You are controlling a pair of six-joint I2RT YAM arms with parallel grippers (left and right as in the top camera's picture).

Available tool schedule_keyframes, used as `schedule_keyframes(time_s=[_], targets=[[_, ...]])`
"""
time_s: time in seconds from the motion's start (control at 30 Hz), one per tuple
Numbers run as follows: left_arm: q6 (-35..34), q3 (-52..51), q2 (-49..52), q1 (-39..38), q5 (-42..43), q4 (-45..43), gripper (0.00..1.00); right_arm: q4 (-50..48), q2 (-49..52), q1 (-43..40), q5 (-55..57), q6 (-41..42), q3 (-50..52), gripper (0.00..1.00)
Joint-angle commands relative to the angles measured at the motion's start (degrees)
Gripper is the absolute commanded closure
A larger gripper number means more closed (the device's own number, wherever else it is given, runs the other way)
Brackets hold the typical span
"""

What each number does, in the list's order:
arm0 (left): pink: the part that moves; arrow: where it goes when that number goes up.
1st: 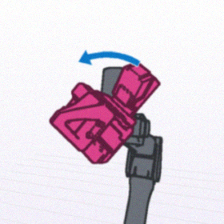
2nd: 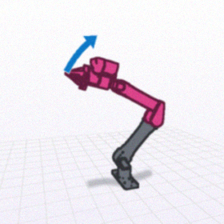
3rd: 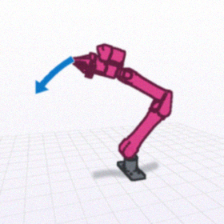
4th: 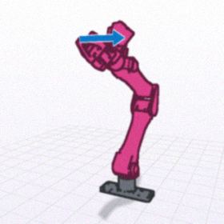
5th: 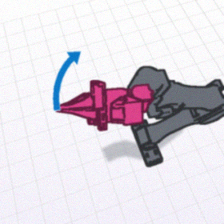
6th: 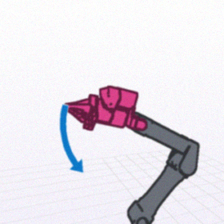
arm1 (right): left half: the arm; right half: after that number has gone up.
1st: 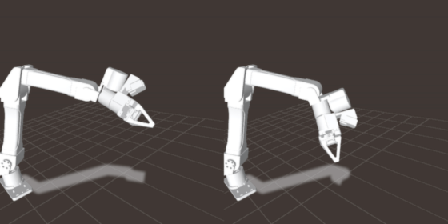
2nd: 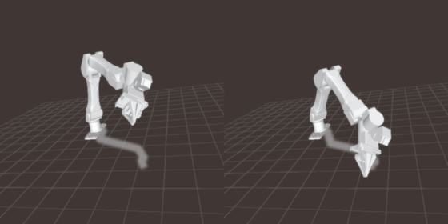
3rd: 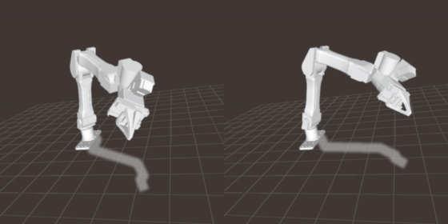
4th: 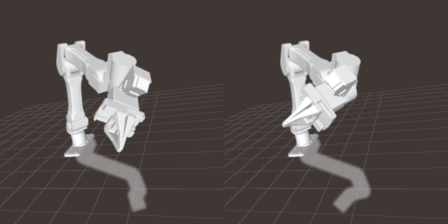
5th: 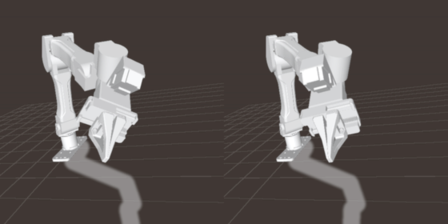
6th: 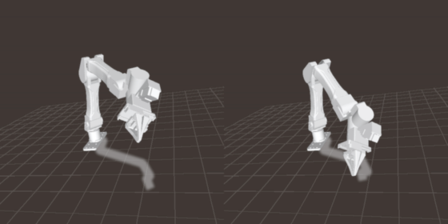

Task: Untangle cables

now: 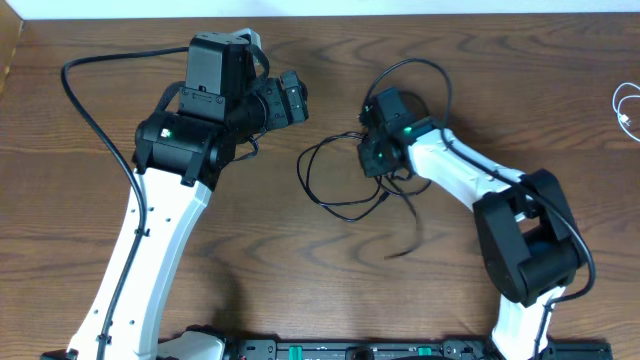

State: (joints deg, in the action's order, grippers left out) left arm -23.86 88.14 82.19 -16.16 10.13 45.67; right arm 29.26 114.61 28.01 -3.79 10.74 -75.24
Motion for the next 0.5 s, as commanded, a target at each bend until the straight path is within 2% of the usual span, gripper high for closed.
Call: schedule_keyframes(time_s=[0.0, 0.23, 0.47], targets=[[1.18, 0.59, -0.22, 0.20, -0.55, 0.17, 0.07, -0.92, 0.07, 0.98, 0.85, -1.88, 0.02, 0.85], [1.16, 0.59, -0.15, 0.20, -0.55, 0.35, 0.07, -0.76, 0.33, 1.27, -1.95, -6.16, 0.02, 0.78], [1.16, 0.59, -0.15, 0.17, -0.50, 0.57, 0.07, -0.55, 2.71, 1.99, -2.80, -7.21, 0.02, 0.76]])
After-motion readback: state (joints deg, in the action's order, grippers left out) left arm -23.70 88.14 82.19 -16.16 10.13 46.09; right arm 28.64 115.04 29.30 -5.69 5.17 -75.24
